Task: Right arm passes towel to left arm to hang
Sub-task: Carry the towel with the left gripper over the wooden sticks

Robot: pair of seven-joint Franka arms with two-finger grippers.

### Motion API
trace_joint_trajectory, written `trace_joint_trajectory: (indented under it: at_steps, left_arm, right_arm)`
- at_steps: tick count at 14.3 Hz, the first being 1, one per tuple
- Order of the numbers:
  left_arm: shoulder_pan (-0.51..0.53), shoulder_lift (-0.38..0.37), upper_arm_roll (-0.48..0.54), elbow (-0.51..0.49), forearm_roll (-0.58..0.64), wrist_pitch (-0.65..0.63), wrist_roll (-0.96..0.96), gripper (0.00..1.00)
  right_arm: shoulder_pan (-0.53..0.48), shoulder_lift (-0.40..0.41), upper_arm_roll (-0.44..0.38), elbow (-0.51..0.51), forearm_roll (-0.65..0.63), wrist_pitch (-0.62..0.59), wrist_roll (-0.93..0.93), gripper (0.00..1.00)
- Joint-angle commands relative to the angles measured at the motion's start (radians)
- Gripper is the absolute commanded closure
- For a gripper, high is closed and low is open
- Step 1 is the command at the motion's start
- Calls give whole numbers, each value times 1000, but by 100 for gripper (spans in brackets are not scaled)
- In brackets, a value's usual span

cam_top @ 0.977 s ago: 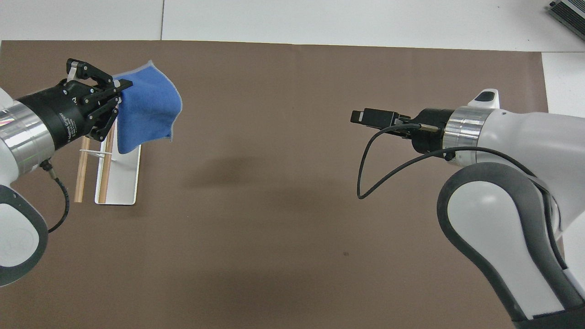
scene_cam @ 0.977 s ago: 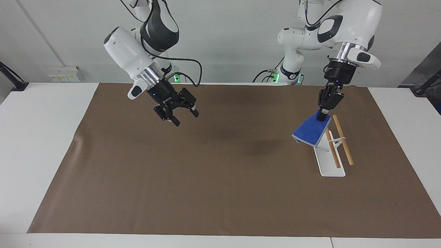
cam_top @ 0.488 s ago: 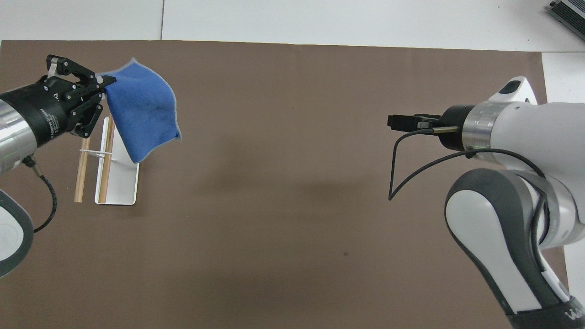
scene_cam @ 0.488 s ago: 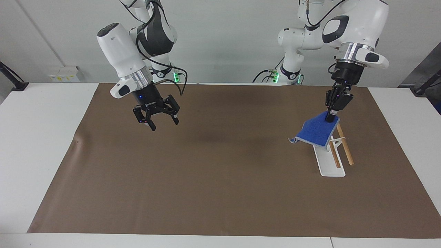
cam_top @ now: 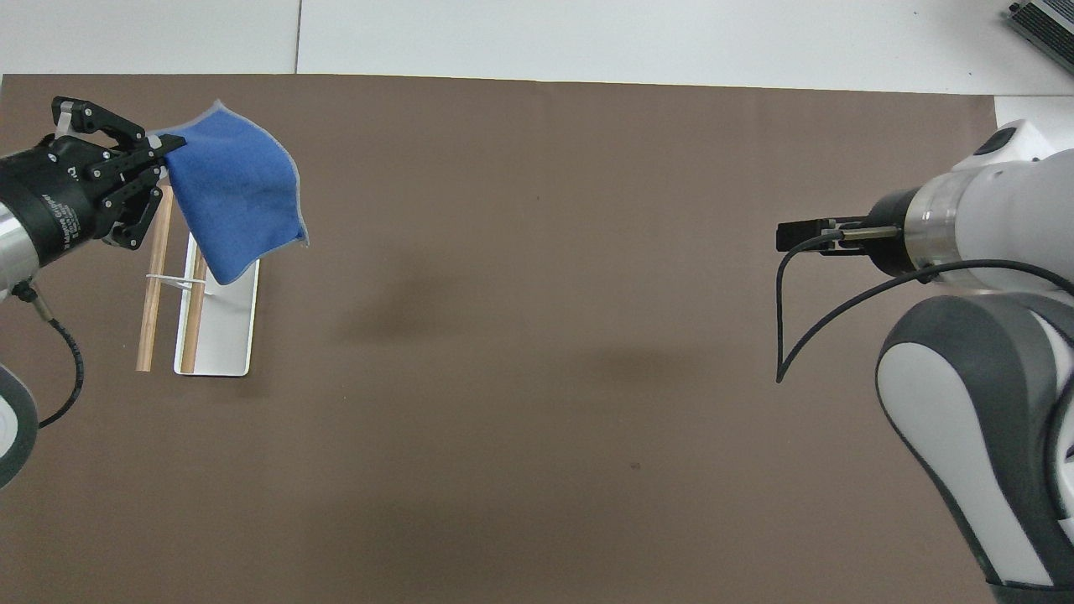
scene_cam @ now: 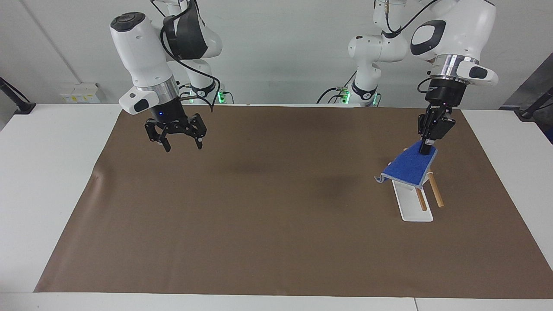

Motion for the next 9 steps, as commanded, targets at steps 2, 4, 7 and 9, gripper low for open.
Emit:
trace_joint_trajectory:
  at_steps: [2, 4, 7, 9]
  left_arm:
    - [31, 4, -9, 4, -7, -1, 17, 100]
    - [31, 4, -10, 4, -7, -2, 17, 100]
    - [33, 1, -9, -7, -7, -4, 18, 100]
    - [51, -8, -9, -35, -8, 8, 21, 100]
  right_arm:
    - [-7, 4, -24, 84, -63, -119, 16, 0]
    - [-7, 3, -48, 146, -92, -207, 6, 0]
    - [-9, 3, -85, 230, -94, -323, -1, 0]
    - [-26, -3, -96, 256, -94, -373, -13, 0]
